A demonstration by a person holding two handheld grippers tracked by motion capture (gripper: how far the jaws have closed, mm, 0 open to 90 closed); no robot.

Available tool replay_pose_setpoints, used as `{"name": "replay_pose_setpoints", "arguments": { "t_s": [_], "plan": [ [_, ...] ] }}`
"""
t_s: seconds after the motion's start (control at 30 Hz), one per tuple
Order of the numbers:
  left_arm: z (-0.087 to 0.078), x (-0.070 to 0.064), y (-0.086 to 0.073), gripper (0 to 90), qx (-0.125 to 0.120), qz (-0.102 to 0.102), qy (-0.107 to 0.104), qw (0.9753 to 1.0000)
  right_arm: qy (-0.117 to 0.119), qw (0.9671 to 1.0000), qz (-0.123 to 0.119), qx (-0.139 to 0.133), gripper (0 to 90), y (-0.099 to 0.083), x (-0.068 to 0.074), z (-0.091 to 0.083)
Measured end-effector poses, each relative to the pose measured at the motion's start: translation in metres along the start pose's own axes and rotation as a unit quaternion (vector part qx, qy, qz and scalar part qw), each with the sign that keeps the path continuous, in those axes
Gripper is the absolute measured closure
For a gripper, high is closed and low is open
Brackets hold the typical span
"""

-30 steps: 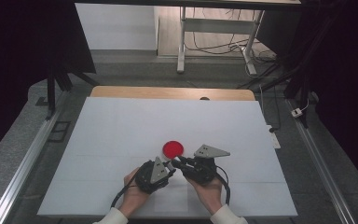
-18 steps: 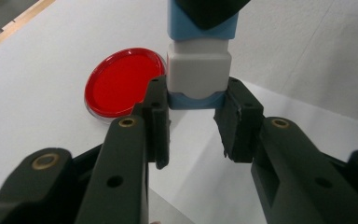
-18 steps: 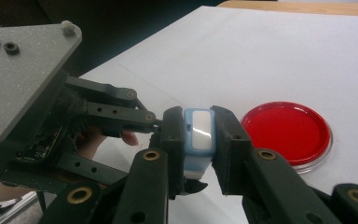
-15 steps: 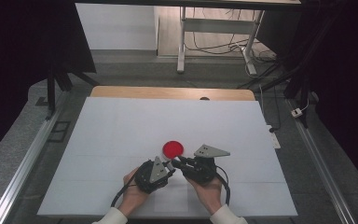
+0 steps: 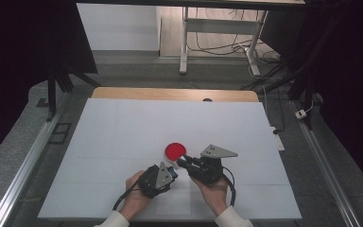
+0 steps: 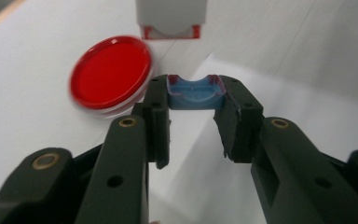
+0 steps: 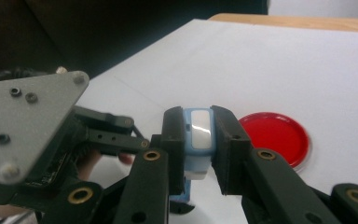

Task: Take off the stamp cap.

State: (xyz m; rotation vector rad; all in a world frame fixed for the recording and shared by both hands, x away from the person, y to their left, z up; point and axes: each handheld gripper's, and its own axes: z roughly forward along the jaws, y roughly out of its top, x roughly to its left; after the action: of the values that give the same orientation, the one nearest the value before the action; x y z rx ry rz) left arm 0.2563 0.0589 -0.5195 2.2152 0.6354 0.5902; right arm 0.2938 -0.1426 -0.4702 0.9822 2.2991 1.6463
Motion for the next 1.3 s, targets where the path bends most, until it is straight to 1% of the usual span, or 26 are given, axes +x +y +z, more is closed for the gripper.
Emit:
{"name": "replay_pose_setpoints", "arguments": {
  "t_s": [0.1, 0.33, 0.37, 0.53, 0.7, 1.0, 1.23, 1.3],
  "plan": [
    [-0.003, 0.001, 0.002, 66.1, -0.004, -0.002, 0.005, 1.0, -0.001, 1.0, 0.003, -0.003, 75.5, 0.001, -0.003, -0.003],
    [-0.005, 0.008, -0.001, 66.0, -0.002, -0.023, 0.014, 0.9996, 0.0, 1.0, 0.003, -0.003, 75.4, 0.0, -0.005, -0.003],
    [-0.006, 0.009, -0.001, 66.0, 0.0, -0.023, 0.014, 0.9996, 0.0, 1.0, 0.004, -0.004, 75.4, 0.0, -0.005, -0.004],
    [-0.011, 0.016, -0.004, 65.9, -0.005, -0.038, 0.019, 0.9991, 0.004, 0.9999, -0.003, -0.01, 75.4, 0.001, -0.005, -0.005],
    [-0.018, 0.024, -0.009, 65.8, -0.009, -0.053, 0.018, 0.9984, 0.008, 0.9999, -0.008, -0.01, 75.3, 0.0, -0.006, -0.006],
    [-0.035, 0.034, -0.017, 65.7, -0.021, -0.066, 0.014, 0.9975, 0.008, 0.9997, -0.015, -0.014, 75.3, 0.001, -0.009, -0.009],
    [-0.049, 0.04, -0.026, 65.6, -0.025, -0.07, 0.008, 0.9972, 0.007, 0.9995, -0.028, -0.015, 75.2, 0.0, -0.01, -0.009],
    [-0.053, 0.041, -0.029, 65.6, -0.025, -0.07, 0.011, 0.9972, 0.007, 0.9995, -0.028, -0.015, 75.2, 0.0, -0.01, -0.009]
  ]
}}
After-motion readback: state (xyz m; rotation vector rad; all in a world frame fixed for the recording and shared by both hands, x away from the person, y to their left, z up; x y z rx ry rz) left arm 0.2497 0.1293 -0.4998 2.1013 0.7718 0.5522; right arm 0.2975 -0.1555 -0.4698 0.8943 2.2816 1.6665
